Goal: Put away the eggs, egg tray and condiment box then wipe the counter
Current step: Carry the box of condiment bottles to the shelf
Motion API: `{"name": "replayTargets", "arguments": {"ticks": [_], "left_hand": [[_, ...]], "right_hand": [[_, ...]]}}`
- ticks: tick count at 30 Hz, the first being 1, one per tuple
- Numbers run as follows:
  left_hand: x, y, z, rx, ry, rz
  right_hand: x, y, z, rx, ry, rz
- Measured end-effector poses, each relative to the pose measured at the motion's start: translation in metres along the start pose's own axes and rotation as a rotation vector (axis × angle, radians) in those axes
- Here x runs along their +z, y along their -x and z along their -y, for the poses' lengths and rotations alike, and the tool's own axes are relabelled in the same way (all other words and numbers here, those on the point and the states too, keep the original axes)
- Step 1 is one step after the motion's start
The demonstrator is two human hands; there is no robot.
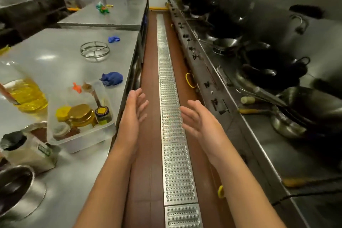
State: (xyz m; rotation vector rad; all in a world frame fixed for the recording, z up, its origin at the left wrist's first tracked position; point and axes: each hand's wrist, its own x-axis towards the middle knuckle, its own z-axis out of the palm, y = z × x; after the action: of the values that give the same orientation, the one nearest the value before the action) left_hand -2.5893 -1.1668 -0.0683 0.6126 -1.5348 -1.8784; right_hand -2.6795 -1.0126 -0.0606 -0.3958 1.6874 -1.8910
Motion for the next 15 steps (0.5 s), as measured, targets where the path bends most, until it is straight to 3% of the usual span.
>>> {"name": "replayTargets", "arguments": {"ticks": [5,15], "left_hand": [[-0.024,-0.045,0.002,-0.045,0.016,-0.059],[-0.103,-0.137,0.019,-0.093,0.049,-0.427]], "right_hand": [[0.031,-0.061,0.007,0.020,0.023,0.047],[0.126,-0.207,-0.013,0.204,-0.012,0.349]]}}
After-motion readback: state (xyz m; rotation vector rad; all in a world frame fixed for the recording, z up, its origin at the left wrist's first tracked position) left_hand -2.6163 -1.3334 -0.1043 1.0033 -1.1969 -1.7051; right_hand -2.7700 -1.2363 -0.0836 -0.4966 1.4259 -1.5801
